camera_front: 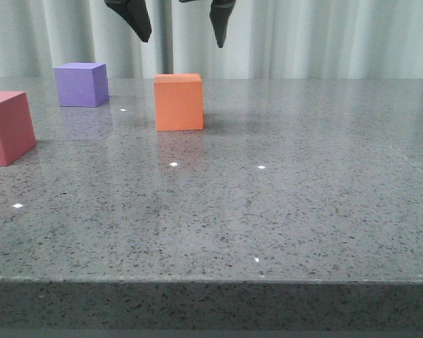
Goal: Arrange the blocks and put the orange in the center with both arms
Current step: 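Lower the left gripper around the orange cube and close on it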
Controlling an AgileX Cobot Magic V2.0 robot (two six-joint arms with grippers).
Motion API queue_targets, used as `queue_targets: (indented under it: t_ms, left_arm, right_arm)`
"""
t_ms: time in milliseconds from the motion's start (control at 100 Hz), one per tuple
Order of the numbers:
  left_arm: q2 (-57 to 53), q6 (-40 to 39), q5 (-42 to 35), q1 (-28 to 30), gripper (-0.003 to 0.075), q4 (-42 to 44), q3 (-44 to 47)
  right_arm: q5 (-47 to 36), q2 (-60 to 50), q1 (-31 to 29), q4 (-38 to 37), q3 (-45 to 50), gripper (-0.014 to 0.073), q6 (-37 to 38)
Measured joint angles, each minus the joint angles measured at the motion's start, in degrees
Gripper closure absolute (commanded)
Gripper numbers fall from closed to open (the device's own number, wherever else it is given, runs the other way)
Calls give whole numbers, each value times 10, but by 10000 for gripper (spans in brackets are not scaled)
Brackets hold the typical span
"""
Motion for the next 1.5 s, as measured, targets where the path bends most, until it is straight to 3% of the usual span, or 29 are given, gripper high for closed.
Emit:
queue_targets:
  t_ms: [1190,1280,1500]
  left_arm:
    - [83,-38,14,10,73,12,-3]
    - [86,-38,16,10,133,10,-3]
    - [86,-38,17,10,440,10,-3]
  right_arm:
    - [0,0,0,0,0,662,0]
    - [0,0,0,0,0,662,0]
    - [0,0,0,0,0,662,0]
